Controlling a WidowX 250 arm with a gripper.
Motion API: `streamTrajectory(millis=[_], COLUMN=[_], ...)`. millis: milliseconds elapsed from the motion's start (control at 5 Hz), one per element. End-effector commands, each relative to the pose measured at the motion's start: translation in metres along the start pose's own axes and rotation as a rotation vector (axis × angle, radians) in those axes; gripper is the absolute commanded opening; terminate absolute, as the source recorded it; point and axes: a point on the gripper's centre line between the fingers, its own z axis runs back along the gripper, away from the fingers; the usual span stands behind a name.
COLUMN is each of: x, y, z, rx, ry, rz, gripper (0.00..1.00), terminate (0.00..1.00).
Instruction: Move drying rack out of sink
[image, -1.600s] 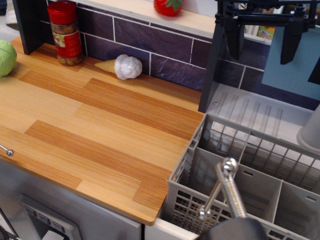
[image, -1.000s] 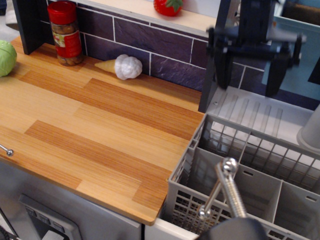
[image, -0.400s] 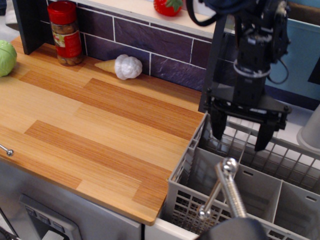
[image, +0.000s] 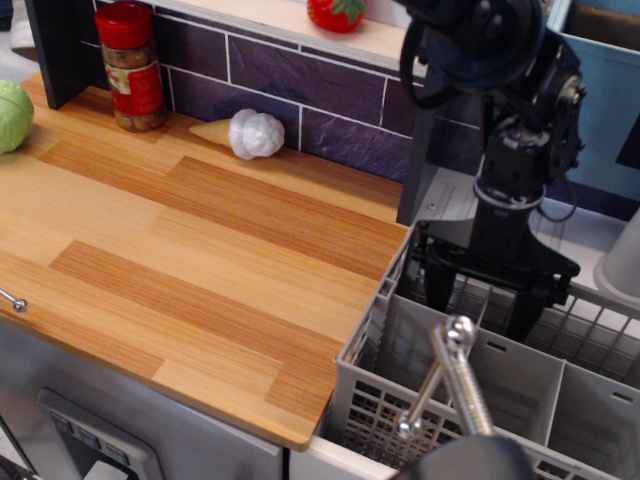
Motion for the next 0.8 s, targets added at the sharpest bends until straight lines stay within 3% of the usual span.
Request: streamTrajectory(millis=[0,600], x=[0.006,0.015], y=[-0.002,-0.001], z=[0.006,0.032], rx=[0.015,0.015], ry=[-0.073,-0.077], rz=[0.028,0.022], gripper=[0.0,0.0], terminate=[0.0,0.0])
